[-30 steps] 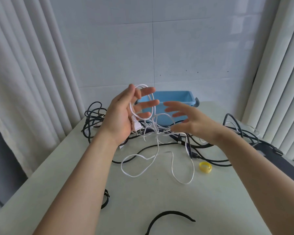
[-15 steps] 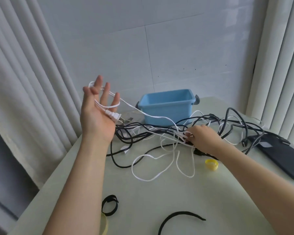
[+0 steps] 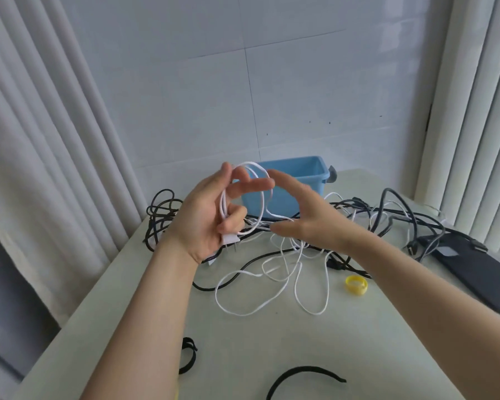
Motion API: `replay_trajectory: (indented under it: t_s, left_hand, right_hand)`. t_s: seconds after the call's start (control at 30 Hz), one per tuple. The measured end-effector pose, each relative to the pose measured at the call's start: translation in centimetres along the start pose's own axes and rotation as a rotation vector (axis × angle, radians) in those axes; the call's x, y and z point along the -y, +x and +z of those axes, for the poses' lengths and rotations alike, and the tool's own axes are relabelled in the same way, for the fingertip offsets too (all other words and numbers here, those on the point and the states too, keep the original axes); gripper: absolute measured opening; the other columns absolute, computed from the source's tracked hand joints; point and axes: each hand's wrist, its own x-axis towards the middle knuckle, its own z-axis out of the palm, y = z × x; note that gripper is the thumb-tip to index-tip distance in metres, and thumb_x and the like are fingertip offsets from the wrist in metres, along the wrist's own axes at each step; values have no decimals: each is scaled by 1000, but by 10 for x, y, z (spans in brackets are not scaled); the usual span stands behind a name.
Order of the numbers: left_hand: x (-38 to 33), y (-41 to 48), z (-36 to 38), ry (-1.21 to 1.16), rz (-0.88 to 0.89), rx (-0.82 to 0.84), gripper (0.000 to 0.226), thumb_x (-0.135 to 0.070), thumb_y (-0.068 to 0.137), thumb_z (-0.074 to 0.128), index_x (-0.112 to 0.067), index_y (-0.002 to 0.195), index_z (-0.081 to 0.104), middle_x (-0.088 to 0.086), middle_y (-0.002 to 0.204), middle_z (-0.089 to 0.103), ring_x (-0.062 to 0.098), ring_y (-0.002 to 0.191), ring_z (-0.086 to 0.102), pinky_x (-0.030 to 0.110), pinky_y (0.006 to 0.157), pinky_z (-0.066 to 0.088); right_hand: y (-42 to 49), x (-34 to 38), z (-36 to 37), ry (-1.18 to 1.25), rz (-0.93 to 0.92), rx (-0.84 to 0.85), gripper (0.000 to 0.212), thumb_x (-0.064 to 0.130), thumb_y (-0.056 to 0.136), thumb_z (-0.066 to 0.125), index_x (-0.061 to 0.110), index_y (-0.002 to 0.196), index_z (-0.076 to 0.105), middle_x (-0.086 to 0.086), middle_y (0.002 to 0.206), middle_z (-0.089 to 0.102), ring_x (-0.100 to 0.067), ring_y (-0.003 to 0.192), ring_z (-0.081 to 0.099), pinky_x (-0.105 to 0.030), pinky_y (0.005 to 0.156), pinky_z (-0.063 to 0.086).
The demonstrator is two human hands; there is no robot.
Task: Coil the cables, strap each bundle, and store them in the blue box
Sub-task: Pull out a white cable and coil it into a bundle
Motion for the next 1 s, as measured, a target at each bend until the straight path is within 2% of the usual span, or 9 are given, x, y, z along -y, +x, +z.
replay_trajectory:
  t_s: [0.13,0.23,0.33,0.4,0.5,0.63,0.8,0.9,1.0]
  left_hand:
    - [-2,-3,-4,-127,5,147,43,-42,97,39,-22,102,76,-2,86,76,-2,27,33,15,33,18]
    - [-4,-3,-8,-212,60,101,39,-34,98,42,-19,117,72,-5,99,77,0,31,41,12,33,23]
    - [-1,0,-7,-351,116,-84,31,-23,100,43,-18,103,73,-3,102,76,6,58,69,12,40,45]
    - [4,4,-6,-478,163,-83,28,-18,105,38,-15,101,65,1,115,74,20,95,75,25,67,62]
    - [10,11,-11,-517,264,-123,20,-16,108,39,-17,97,56,6,141,60,32,129,59,49,102,52]
    - [14,13,-24,-440,323,-304,14,-13,103,51,-24,99,58,-4,145,57,30,134,53,56,102,50]
    - [27,20,-23,-64,322,-436,23,-12,105,48,-29,98,62,-22,142,52,8,141,41,58,111,38]
    - [35,23,-19,195,279,-388,29,-12,105,49,-31,89,64,-23,148,47,-10,129,48,40,101,41]
    - [41,21,-18,328,196,-181,35,-7,104,47,-30,86,66,-10,148,53,8,141,44,34,104,36]
  right_hand:
    - [-3,3,14,72,-10,60,22,19,94,65,18,115,69,4,96,76,-2,88,67,-23,84,50]
    - [-3,-10,12,17,102,-90,18,20,97,60,11,88,72,-7,71,71,-7,51,49,-24,54,42]
    - [-1,-36,-2,-184,196,-295,21,20,95,60,8,80,67,-9,62,62,-16,53,47,-29,56,40]
    - [-4,-49,-8,-256,212,-292,21,20,95,61,7,78,65,-5,57,56,-16,51,45,-30,55,37]
    - [-10,-52,-7,-257,198,-179,18,20,95,63,10,79,65,-5,59,59,-17,53,48,-29,56,41]
    - [-10,-38,-1,-221,126,-161,14,21,92,67,14,80,67,-5,63,61,-13,55,47,-20,54,39]
    - [-10,-8,5,-347,-8,-2,12,26,93,65,20,86,73,6,68,66,-11,64,57,-29,65,49]
    - [-14,22,6,-438,-30,186,10,29,91,67,24,90,75,11,76,66,-7,71,58,-26,71,51]
    - [-17,45,2,-446,-73,214,8,24,89,67,23,89,76,14,72,65,-9,70,58,-24,70,49]
